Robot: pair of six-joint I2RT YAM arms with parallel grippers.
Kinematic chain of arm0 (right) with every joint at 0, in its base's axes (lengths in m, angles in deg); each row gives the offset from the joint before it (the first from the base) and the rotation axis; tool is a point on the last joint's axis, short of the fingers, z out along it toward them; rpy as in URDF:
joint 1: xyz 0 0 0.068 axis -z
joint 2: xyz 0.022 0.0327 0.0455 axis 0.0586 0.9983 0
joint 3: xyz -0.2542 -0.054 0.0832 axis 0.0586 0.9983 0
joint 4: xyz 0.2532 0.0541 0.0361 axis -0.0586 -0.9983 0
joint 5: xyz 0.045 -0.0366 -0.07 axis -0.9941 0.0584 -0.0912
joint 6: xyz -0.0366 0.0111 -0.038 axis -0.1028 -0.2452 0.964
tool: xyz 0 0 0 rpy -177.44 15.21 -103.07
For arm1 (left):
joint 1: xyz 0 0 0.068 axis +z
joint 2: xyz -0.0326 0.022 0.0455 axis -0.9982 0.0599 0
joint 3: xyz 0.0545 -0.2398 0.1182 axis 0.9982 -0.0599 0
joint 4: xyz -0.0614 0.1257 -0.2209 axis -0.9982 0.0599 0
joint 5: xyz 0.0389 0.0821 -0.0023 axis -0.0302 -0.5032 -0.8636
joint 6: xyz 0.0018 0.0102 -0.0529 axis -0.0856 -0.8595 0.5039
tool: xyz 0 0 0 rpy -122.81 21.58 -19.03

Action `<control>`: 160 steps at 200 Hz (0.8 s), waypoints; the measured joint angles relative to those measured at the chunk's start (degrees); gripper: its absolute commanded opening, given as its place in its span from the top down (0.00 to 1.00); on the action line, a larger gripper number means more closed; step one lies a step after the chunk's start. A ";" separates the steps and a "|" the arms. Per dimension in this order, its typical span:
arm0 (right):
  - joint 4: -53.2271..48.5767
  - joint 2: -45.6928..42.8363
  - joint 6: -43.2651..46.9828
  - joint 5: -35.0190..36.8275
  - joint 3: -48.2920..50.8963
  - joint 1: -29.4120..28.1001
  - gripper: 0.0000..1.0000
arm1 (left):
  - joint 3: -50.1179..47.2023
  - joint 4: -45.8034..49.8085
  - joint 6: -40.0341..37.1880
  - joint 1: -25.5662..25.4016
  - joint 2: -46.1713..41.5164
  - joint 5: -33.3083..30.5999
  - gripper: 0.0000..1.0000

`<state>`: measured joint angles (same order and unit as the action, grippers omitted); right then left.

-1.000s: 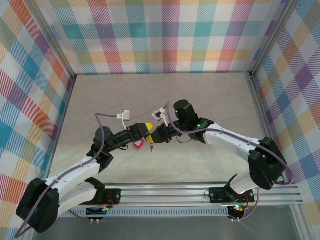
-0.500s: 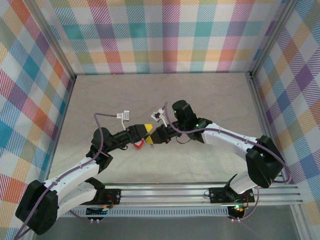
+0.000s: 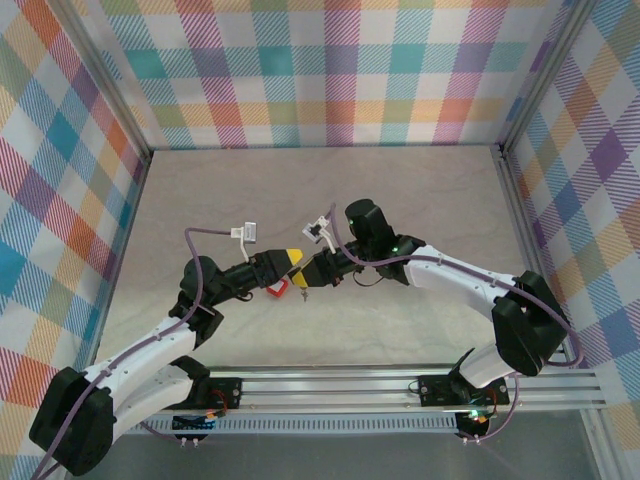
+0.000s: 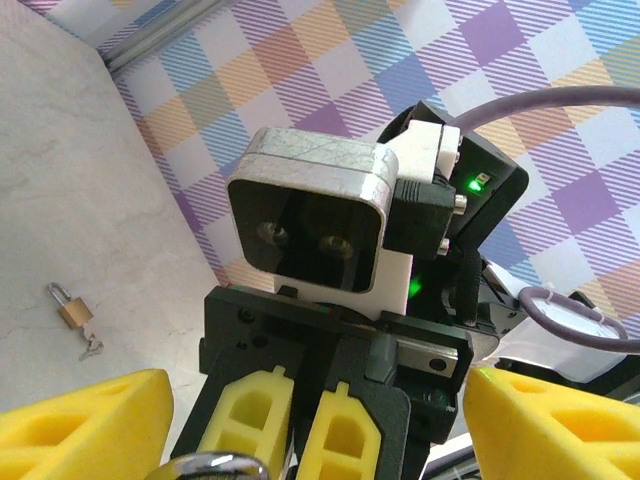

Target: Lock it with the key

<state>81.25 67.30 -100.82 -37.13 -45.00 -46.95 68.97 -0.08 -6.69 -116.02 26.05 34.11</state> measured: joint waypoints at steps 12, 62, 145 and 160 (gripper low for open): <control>-0.13 0.00 0.00 -0.02 -0.09 0.37 1.00 | 0.00 0.04 0.00 0.04 -0.13 0.04 0.25; -1.49 0.00 0.02 1.07 -0.17 0.94 1.00 | -0.02 -0.42 -0.17 0.09 -1.18 1.70 0.28; -2.16 0.00 0.04 1.05 -0.28 0.94 1.00 | 0.00 4.81 -5.07 0.09 -2.67 2.03 0.36; -2.21 0.00 0.04 1.01 -0.28 0.94 1.00 | 0.04 6.49 -6.25 0.09 -3.54 1.88 0.38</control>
<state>79.05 67.30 -100.78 -36.13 -45.28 -46.01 69.02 6.41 -12.94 -115.93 22.51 35.99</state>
